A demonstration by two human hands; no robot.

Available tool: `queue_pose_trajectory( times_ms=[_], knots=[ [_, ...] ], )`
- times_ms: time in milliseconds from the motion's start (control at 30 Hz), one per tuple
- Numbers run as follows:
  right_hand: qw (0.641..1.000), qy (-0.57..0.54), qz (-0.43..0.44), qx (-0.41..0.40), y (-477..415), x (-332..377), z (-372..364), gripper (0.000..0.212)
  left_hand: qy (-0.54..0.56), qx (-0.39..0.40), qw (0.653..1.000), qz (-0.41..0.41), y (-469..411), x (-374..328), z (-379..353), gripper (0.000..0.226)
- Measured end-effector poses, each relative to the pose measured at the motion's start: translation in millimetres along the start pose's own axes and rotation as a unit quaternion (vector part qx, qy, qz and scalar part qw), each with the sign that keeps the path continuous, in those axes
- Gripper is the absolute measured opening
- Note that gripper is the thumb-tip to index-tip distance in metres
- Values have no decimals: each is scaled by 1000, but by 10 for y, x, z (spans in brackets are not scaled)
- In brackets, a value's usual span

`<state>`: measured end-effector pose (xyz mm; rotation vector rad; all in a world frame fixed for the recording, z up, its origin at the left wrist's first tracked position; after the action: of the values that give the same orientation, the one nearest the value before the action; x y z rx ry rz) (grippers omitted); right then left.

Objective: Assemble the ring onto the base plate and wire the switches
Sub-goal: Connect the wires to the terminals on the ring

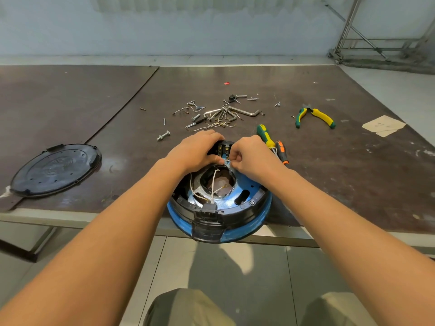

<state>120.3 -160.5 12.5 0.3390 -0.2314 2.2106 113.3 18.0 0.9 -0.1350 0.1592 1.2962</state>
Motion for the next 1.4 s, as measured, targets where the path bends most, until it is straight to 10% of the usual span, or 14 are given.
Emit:
queue_pose_trajectory(
  times_ms=[867, 1100, 1400],
  knots=[
    [999, 20, -5, 25, 32, 35, 25, 5, 76, -22, 997, 2, 45, -36, 9, 59],
    [1000, -5, 17, 21, 32, -7, 9, 4, 46, -5, 999, -27, 97, -70, 50, 10],
    [999, -28, 30, 21, 39, -13, 30, 6, 65, 7, 997, -31, 84, -70, 85, 7]
  ],
)
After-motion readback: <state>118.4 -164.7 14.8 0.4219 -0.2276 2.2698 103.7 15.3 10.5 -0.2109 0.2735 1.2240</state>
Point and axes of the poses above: each hand's wrist, its own y-axis away from the middle knuckle, its own z-axis out of the back of the hand, x = y × z, the point moved 1 cm from there along -y, towards the middle knuckle, and after that the axes turned 6 degrees about x, right-handed, at the moved point
